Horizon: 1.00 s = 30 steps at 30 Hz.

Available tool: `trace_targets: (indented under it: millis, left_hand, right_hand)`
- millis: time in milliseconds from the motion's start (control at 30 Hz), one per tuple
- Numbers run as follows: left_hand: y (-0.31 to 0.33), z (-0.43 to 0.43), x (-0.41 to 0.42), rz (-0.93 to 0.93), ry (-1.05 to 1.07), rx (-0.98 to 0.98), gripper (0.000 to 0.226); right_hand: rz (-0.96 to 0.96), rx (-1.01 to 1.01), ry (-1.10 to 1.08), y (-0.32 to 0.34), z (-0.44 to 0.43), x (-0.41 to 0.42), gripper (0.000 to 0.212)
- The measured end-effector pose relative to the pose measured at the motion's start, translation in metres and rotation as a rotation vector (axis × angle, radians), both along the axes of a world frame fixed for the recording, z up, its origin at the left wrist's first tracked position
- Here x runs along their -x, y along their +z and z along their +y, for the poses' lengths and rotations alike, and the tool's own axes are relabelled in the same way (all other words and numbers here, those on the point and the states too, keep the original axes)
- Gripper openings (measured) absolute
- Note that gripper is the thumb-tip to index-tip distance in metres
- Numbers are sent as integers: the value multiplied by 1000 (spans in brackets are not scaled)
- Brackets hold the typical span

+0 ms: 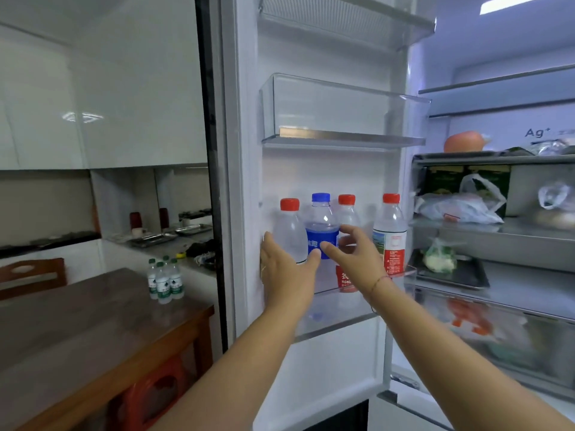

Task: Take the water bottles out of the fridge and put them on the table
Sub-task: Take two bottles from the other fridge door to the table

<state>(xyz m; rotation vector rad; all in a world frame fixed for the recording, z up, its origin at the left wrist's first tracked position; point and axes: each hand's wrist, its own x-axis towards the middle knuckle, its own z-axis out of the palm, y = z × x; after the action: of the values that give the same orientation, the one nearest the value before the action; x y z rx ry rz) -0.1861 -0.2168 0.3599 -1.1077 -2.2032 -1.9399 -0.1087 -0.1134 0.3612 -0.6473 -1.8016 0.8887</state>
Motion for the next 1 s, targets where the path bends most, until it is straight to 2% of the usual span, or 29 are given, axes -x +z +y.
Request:
trace_targets:
  millis: [100,200,400,567,833,1000]
  left_hand:
    - [-1,4,1,36,36,61,95]
    - [-2,6,-1,80,61,95,92]
    - [-16,-3,6,-60,-61,49,72]
    - [-18,-12,11,-41,-114,45,64]
    - [-25,-13,11,-40,-101,-18,56]
    - [-25,-15,9,-18,-97,-42,58]
  right_hand:
    - [-40,-69,6,0,4,-1,48]
    - [-35,-50,44,2,10,-6,43]
    - [-11,17,127,1,12,-7,41]
    - [-23,69,240,-1,5,5,47]
    - [-183,111,232,-9,14,17,58]
    - [-137,113,206,-9,14,10,62]
